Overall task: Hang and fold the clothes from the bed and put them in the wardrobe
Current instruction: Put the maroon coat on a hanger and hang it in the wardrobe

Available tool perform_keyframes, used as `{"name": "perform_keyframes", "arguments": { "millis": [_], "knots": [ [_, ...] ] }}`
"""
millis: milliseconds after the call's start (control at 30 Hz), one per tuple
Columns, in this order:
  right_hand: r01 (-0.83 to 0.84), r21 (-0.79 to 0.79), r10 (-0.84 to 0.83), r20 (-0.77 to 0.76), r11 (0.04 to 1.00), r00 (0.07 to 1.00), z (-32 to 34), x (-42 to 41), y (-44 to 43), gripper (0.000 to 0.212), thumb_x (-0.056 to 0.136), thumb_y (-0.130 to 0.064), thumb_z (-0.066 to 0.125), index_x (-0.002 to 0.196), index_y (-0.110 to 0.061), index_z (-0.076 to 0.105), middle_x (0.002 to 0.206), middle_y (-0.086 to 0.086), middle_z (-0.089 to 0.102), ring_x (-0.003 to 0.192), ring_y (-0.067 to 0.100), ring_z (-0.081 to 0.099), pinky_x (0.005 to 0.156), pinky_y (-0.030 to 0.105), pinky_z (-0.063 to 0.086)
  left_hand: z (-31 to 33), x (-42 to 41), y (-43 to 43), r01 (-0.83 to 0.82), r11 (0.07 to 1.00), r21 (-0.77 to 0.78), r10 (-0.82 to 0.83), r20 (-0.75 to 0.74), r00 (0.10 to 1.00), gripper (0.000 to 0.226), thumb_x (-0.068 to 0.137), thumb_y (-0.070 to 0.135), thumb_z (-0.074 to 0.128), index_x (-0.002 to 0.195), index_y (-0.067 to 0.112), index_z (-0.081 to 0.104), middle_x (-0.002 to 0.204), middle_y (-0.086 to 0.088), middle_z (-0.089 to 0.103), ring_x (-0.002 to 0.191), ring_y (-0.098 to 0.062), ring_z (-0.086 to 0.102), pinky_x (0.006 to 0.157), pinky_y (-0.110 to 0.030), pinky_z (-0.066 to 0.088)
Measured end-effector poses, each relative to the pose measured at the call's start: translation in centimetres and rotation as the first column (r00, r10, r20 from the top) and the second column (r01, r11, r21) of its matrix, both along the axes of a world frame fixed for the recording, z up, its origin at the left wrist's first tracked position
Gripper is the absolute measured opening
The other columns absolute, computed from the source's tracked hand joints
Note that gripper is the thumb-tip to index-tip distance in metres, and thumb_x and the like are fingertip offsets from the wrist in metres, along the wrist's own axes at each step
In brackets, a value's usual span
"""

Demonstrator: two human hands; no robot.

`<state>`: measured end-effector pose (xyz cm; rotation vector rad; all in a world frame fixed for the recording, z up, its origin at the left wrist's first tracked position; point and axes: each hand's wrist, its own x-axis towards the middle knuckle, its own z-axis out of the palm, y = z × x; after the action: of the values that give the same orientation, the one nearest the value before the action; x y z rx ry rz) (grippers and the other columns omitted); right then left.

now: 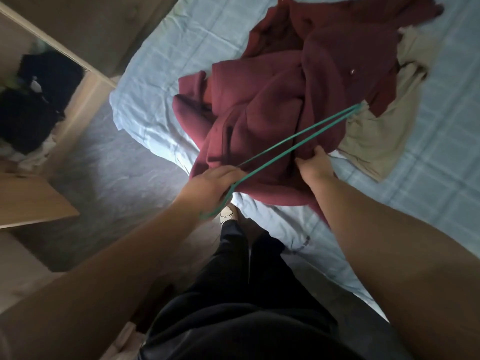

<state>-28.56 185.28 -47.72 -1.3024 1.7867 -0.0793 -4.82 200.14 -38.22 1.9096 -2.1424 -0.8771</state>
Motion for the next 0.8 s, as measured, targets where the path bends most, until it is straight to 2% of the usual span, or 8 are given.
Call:
{"name": "perform_keyframes", "arguments": {
  "millis": [167,233,333,400,467,533,667,800],
  "knots": [
    [0.336,-0.028,-0.318,0.26,0.941,0.912,2.9,-0.7,0.6,0.027,0.092,-0.014,0.053,0.111,0.001,0.063,0.114,0.019,0.066,0.104,0.03,0.061,0.082,0.026,0.042,-0.6,1.4,0.0,0.063,0.995,0.073,-0.07,0.084,0.994,0.063,0.087,0.034,0.03,0.146,0.057,0.022,0.152,0.007,0.042,0.128,-0.028,0.053,0.095,-0.051,0.052],
    [0.558,0.124,-0.551,0.433,0.821,0.714,4.6,-2.8,0.1,0.028,0.089,-0.016,0.056,0.114,-0.007,0.065,0.109,0.013,0.069,0.099,0.027,0.065,0.085,0.034,0.054,-1.1,2.0,-0.2,0.103,0.988,0.118,-0.119,0.137,0.983,0.066,0.087,0.038,0.022,0.146,0.063,0.009,0.155,0.009,0.037,0.129,-0.027,0.052,0.095,-0.05,0.051],
    [0.632,0.314,-0.67,0.582,0.708,0.461,6.8,-6.7,-0.7,0.034,0.087,-0.015,0.059,0.12,-0.019,0.066,0.115,0.012,0.07,0.105,0.028,0.068,0.084,0.044,0.059,-0.8,2.2,-0.7,0.118,0.984,0.133,-0.142,0.194,0.971,0.064,0.09,0.036,0.029,0.15,0.053,0.017,0.153,0.007,0.039,0.129,-0.026,0.052,0.095,-0.049,0.051],
    [0.602,0.214,-0.585,0.614,0.769,0.53,7.9,-8.5,-0.9,0.032,0.089,-0.013,0.056,0.114,-0.027,0.067,0.115,0.007,0.071,0.105,0.024,0.068,0.089,0.042,0.057,-0.4,1.4,-1.0,0.114,0.987,0.113,-0.136,0.222,0.965,0.063,0.093,0.026,0.044,0.15,0.047,0.026,0.149,0.006,0.045,0.125,-0.025,0.055,0.094,-0.047,0.051],
    [0.543,0.047,-0.472,0.56,0.838,0.68,9.3,-9.6,-0.8,0.033,0.085,-0.016,0.054,0.11,-0.033,0.067,0.116,0.002,0.071,0.108,0.021,0.067,0.099,0.043,0.052,-0.2,0.1,-1.8,0.116,0.981,0.153,-0.156,0.286,0.945,0.057,0.096,0.028,0.035,0.15,0.046,0.027,0.145,0.008,0.048,0.119,-0.024,0.056,0.092,-0.042,0.049],
    [0.477,-0.091,-0.381,0.481,0.874,0.79,10.8,-9.9,-0.6,0.034,0.085,-0.014,0.051,0.112,-0.031,0.065,0.117,0.001,0.07,0.104,0.014,0.065,0.1,0.035,0.051,-0.1,-1.4,-2.7,0.126,0.968,0.217,-0.201,0.372,0.906,0.059,0.094,0.033,0.028,0.15,0.049,0.021,0.139,0.011,0.049,0.112,-0.022,0.056,0.088,-0.038,0.047],
    [0.257,-0.419,-0.142,0.286,0.871,0.948,13.1,-7.7,0.4,0.039,0.083,-0.014,0.052,0.12,-0.014,0.065,0.109,0.003,0.07,0.098,0.013,0.062,0.09,0.028,0.047,0.4,-5.0,-3.9,0.142,0.956,0.259,-0.255,0.481,0.839,0.064,0.089,0.019,0.055,0.141,0.049,0.035,0.13,0.011,0.051,0.116,-0.021,0.051,0.093,-0.039,0.04],
    [-0.184,-0.336,0.255,0.182,0.924,0.95,12.4,-3.7,0.2,0.024,0.087,-0.022,0.062,0.109,-0.016,0.065,0.098,-0.001,0.067,0.094,0.016,0.061,0.086,0.026,0.043,0.8,-6.6,-3.4,0.221,0.954,0.203,-0.294,0.491,0.82,0.056,0.088,0.015,0.051,0.132,0.05,0.046,0.124,0.013,0.05,0.112,-0.021,0.049,0.087,-0.038,0.037]
  ]
}}
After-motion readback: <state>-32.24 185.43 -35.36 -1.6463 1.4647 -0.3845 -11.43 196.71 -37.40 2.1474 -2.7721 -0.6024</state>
